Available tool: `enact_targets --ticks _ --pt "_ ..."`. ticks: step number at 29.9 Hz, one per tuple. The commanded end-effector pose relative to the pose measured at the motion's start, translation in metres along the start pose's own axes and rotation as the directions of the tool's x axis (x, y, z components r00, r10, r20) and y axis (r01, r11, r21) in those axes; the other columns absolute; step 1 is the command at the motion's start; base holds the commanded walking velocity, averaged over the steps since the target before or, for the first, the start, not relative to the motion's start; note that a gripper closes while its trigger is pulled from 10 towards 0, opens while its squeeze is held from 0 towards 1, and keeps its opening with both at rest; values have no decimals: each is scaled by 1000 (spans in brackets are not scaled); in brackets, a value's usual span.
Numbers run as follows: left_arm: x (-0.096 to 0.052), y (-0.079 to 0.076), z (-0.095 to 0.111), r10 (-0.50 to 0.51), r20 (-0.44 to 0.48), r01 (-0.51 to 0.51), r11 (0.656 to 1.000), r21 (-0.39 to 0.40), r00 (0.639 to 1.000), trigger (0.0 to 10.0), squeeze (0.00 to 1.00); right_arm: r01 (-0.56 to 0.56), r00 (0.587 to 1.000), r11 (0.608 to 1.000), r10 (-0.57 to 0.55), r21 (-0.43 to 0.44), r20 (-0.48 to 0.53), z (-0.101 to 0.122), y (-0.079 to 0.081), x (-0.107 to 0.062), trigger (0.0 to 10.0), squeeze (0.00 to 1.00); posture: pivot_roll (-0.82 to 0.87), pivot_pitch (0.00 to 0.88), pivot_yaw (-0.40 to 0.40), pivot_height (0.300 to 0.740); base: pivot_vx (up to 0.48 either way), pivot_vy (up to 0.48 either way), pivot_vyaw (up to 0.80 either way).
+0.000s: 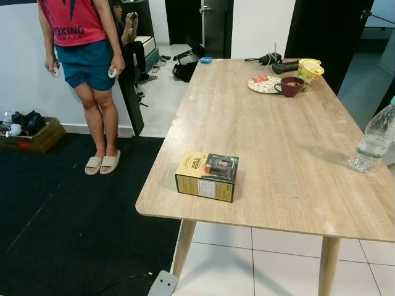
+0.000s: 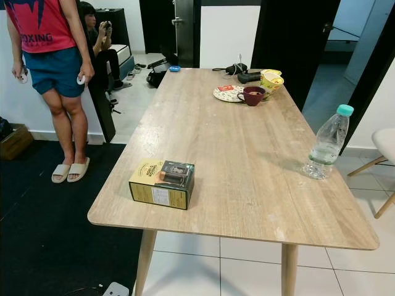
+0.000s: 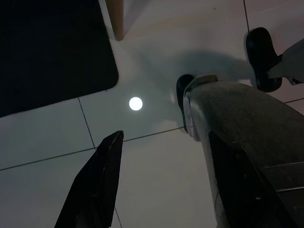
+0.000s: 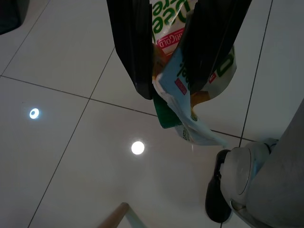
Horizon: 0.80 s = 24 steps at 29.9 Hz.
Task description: Restocking fridge
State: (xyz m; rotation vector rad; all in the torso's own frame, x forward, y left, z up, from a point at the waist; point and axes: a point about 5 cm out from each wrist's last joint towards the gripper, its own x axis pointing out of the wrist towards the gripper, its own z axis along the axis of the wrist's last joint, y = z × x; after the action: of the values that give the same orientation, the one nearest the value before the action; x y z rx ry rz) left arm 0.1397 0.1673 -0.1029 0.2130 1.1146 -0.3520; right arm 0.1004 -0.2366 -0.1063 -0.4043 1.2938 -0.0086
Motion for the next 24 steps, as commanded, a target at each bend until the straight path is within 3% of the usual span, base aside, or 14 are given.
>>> enact_targets --ticks 1,24 --pt "-2 5 -10 10 -38 -10 1000 16 999 10000 0 0 1000 1000 0 -10 -1 0 0 0 10000 0 14 0 -39 740 -334 0 0" --pt "-2 2 -12 8 -47 -7 1000 24 999 10000 0 3 1000 1000 -3 -25 -3 -1 -2 0 10000 0 12 0 -43 740 -359 0 0"
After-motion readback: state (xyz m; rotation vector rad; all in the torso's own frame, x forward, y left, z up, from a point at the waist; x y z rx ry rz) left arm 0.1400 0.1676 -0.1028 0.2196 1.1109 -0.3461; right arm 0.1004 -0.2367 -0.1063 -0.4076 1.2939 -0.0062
